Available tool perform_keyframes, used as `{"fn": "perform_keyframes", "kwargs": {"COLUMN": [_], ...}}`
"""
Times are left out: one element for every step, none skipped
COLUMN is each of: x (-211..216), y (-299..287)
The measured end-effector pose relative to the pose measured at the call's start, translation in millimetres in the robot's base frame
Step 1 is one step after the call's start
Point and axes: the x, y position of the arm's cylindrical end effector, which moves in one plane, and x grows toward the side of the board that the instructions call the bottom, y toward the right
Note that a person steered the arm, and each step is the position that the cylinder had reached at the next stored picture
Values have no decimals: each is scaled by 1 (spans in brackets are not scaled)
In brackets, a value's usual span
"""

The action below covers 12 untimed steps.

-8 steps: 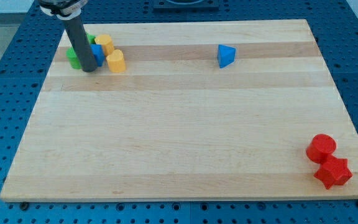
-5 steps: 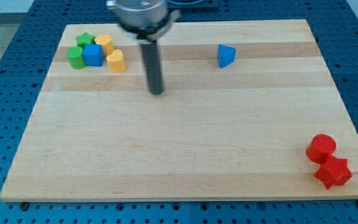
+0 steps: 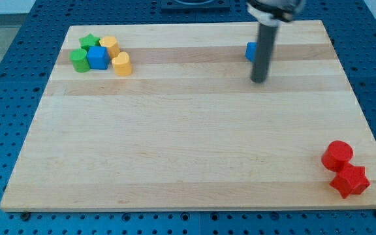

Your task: Place the blue triangle to the right of the yellow hexagon

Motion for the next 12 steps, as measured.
{"fn": "perform_keyframes", "kwargs": {"x": [-47, -80, -95, -95, -95, -95, -95, -95, -95, -95, -92, -87], "y": [45, 51, 31, 19, 0, -22, -44, -67, -88, -111, -133, -157]}}
